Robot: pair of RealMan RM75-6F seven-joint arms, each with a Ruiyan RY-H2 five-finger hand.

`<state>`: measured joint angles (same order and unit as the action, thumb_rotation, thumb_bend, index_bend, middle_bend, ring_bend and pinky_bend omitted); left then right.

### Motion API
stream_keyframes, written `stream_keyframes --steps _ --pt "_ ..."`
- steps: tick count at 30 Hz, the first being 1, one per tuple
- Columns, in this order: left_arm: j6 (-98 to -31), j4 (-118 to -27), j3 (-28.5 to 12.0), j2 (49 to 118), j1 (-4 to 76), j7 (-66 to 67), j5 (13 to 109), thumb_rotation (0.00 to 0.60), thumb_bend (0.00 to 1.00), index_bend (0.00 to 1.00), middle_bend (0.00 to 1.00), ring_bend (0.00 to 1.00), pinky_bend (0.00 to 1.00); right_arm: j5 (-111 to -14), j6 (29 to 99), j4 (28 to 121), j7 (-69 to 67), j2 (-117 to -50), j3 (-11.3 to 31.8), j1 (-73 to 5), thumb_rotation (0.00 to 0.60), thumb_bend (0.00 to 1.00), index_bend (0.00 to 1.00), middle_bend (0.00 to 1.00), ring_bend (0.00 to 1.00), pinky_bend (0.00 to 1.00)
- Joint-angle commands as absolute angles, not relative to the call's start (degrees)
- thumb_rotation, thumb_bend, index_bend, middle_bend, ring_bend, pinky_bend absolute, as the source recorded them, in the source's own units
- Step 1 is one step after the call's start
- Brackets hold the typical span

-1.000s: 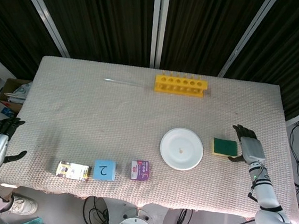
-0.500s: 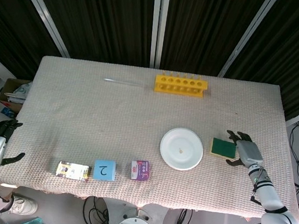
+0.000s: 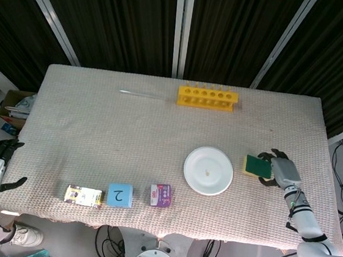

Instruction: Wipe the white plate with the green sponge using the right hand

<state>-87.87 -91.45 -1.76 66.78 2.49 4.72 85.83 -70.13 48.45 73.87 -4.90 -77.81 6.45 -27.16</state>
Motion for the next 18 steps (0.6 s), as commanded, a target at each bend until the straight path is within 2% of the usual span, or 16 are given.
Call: stream_keyframes --steps 1,7,10,12,14,18 --pt "-87.8 -91.7 -1.8 66.8 2.5 4.8 85.8 0.600 0.01 0.22 0.18 0.17 0.19 -69.9 48.0 73.6 -5.1 -77.9 6.3 -27.2 0.600 0.18 0.27 0.30 0.08 0.12" --pt "-87.6 -91.8 -1.8 66.6 2.6 4.8 85.7 0.600 0.01 0.22 0.18 0.17 0.19 -70.4 47.3 72.6 -5.0 -78.8 6.2 -28.0 0.600 0.20 0.32 0.33 0.10 0.13" --pt "-87.6 -91.8 -1.8 66.6 2.5 4.7 85.7 0.600 0.01 0.22 0.18 0.17 0.19 -71.7 48.8 72.1 -5.2 -79.4 6.3 -28.1 0.600 0.30 0.41 0.39 0.17 0.19" --pt "-87.7 -91.7 -1.7 66.6 2.3 4.5 85.7 0.600 0.01 0.22 0.18 0.17 0.19 -72.6 50.0 72.1 -5.3 -79.1 6.3 -28.0 0.600 0.37 0.50 0.46 0.25 0.27" --pt "-87.7 -91.6 -1.7 66.6 2.2 4.2 85.6 0.600 0.01 0.22 0.18 0.17 0.19 -73.9 51.5 72.6 -4.9 -78.1 6.1 -27.7 0.600 0.41 0.57 0.50 0.30 0.33" --pt "-87.5 -91.5 -1.7 66.6 2.3 4.1 85.5 0.600 0.01 0.22 0.18 0.17 0.19 -78.0 56.1 76.0 -2.6 -74.3 5.9 -27.4 0.600 0.41 0.59 0.50 0.31 0.36"
